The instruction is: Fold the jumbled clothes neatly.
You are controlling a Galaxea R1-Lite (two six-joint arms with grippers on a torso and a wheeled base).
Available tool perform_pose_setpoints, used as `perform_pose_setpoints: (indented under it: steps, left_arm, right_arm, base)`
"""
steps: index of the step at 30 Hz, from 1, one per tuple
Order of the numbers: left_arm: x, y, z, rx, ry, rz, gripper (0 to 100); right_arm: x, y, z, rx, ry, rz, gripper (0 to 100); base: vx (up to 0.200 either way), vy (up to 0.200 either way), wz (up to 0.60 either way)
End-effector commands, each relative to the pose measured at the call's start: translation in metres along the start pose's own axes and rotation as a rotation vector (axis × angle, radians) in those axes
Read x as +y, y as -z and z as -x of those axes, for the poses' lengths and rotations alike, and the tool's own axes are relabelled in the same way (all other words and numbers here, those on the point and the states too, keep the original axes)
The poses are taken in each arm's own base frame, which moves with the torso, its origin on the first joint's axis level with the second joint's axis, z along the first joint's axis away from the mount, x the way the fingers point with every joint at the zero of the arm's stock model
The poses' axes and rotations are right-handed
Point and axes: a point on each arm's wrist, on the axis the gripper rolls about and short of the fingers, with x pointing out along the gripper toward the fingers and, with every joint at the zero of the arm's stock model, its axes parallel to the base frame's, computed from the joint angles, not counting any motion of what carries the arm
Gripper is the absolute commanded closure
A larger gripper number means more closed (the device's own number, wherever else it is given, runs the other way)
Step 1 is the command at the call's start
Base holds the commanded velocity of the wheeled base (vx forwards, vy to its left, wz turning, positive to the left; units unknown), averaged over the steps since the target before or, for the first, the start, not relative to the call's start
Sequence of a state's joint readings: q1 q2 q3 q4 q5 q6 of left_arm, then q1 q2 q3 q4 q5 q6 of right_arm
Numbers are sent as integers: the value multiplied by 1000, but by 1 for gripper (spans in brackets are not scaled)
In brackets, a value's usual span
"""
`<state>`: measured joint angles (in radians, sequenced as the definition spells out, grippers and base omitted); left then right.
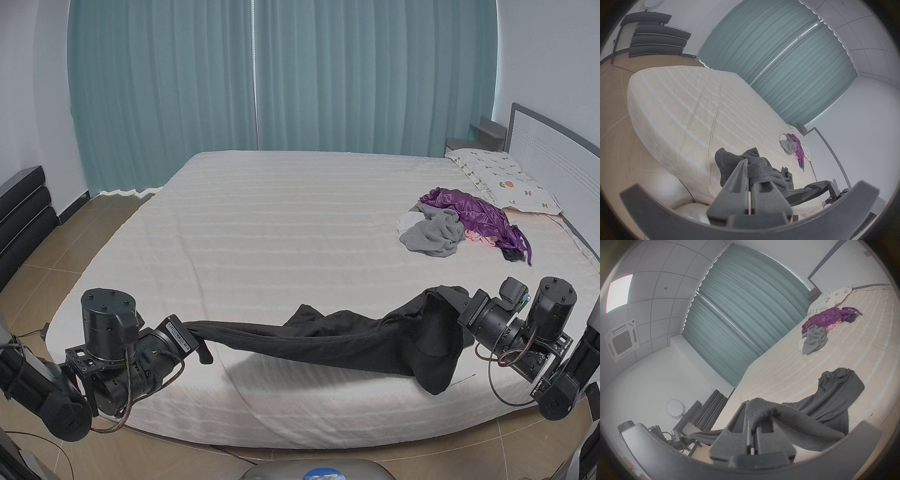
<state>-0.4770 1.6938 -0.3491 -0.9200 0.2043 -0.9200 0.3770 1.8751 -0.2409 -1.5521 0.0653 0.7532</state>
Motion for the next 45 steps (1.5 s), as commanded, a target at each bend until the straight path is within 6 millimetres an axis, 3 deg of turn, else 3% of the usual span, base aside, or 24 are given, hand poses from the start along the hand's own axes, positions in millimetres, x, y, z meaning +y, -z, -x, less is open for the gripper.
perform_pose_setpoints:
  steps: [1,5,9,12,14,17,21,25,28,29,31,40,45]
  left_arm:
    - [-9,-12,26,-56,67,8,100]
    - [-14,-19,40,-86,102,-4,100]
    - [-26,-35,63,-146,164,-63,100]
    - [-34,-42,69,-165,181,-79,100]
    - [-48,-53,69,-170,185,-85,100]
    - [-58,-63,67,-179,188,-80,100]
    - [-79,-77,39,-181,167,-76,100]
    - [-87,-82,5,-177,139,-74,100]
    - [-87,-84,-3,-179,130,-74,100]
    - [-86,-90,-22,-189,105,-67,100]
    - [-84,-95,-43,-193,80,-64,100]
    - [-71,-97,-103,-178,25,-55,100]
    - [-66,-94,-141,-147,32,-54,100]
  right_arm:
    - [25,-25,31,-117,-98,13,100]
    - [39,-37,51,-182,-154,27,100]
    - [59,-62,70,-291,-225,51,100]
    - [63,-75,70,-317,-212,57,100]
    - [69,-96,61,-354,-182,58,100]
    - [72,-107,52,-368,-167,61,100]
    - [77,-134,14,-425,-103,57,100]
    - [72,-143,-24,-427,-50,51,100]
    - [70,-143,-32,-420,-45,50,100]
    - [61,-140,-54,-404,-26,48,100]
    - [50,-138,-76,-391,-10,48,100]
    - [13,-131,-134,-378,38,48,100]
    - [-13,-115,-162,-345,75,54,100]
  base:
    - [0,0,0]
    - [0,0,0]
    - [0,0,0]
    - [0,0,0]
    - [0,0,0]
    - [0,0,0]
    - [0,0,0]
    - [50,0,0]
    - [200,0,0]
    - [200,0,0]
    - [200,0,0]
    - [200,0,0]
    - [200,0,0]
